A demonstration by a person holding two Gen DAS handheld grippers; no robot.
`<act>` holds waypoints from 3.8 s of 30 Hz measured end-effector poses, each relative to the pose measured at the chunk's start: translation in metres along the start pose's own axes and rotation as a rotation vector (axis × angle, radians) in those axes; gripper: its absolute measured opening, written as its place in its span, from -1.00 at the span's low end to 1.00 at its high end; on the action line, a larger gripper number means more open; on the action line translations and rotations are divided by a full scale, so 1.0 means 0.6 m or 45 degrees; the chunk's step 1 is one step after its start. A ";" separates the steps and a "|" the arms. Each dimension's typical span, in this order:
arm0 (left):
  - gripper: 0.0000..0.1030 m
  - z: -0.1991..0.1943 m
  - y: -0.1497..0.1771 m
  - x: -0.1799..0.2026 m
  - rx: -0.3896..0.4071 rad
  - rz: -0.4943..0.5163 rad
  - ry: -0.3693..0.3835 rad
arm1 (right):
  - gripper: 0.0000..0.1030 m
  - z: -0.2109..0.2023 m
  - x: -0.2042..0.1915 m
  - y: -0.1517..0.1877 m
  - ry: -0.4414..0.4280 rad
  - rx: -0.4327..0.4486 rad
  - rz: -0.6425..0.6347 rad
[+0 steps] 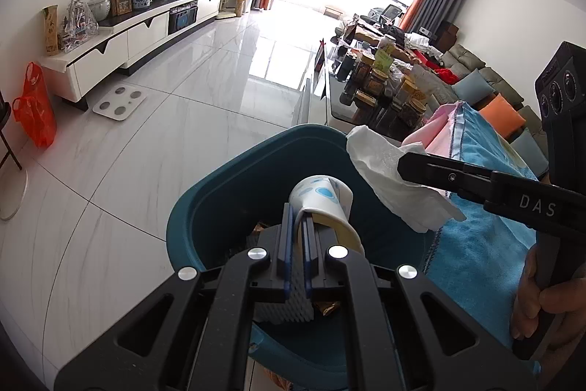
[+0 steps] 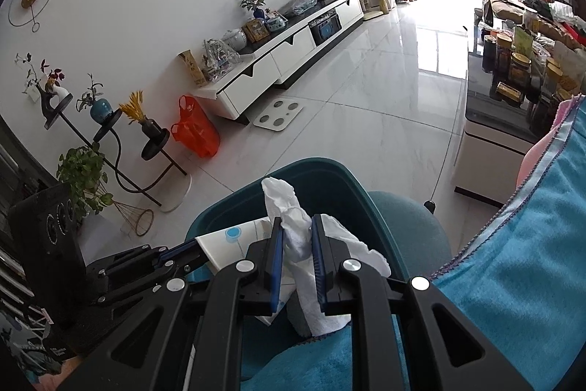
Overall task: Collect trash
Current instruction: 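Drop the white paper cup into the bin while the right tool drops the tissue, then move both tools back over the table toward the orange peels, then grasp an orange peel with the left tool while the right tool grasps another peel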
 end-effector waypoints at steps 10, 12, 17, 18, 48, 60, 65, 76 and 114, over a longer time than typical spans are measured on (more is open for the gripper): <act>-0.87 0.030 0.008 0.009 -0.031 0.002 0.008 | -0.69 0.009 0.000 0.004 0.001 -0.026 0.013; -0.87 0.034 0.009 0.010 -0.036 0.001 0.010 | -0.68 0.008 0.000 0.005 0.001 -0.027 0.017; -0.75 0.041 0.010 0.003 -0.053 -0.004 0.029 | -0.59 0.008 0.004 0.004 0.001 -0.027 0.032; -0.73 0.043 0.011 0.006 -0.056 -0.003 0.031 | -0.59 0.007 0.004 0.004 0.001 -0.027 0.033; 0.89 -0.150 0.053 0.215 0.242 0.416 0.235 | 0.17 -0.291 0.141 0.156 0.202 0.369 0.132; 0.89 -0.145 0.152 0.462 0.117 0.683 0.563 | 0.17 -0.466 0.302 0.286 0.529 0.515 0.370; 0.89 -0.129 0.188 0.550 0.044 0.773 0.658 | 0.17 -0.524 0.375 0.333 0.654 0.554 0.474; 0.78 -0.096 0.244 0.690 -0.096 0.897 0.783 | 0.17 -0.570 0.469 0.411 0.759 0.541 0.610; -0.41 0.017 0.276 0.773 -0.370 0.904 0.733 | 0.17 -0.551 0.513 0.427 0.642 0.445 0.680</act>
Point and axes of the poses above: each gripper's, at about its wrist camera, not at the fingertips, and z roughly the way its jaws point, x to its right, y to its underside, the point moved 7 cm from there along z, roughly the way its jaws point, and after that the axes turned 3 degrees about y, right-handed, at the moved point
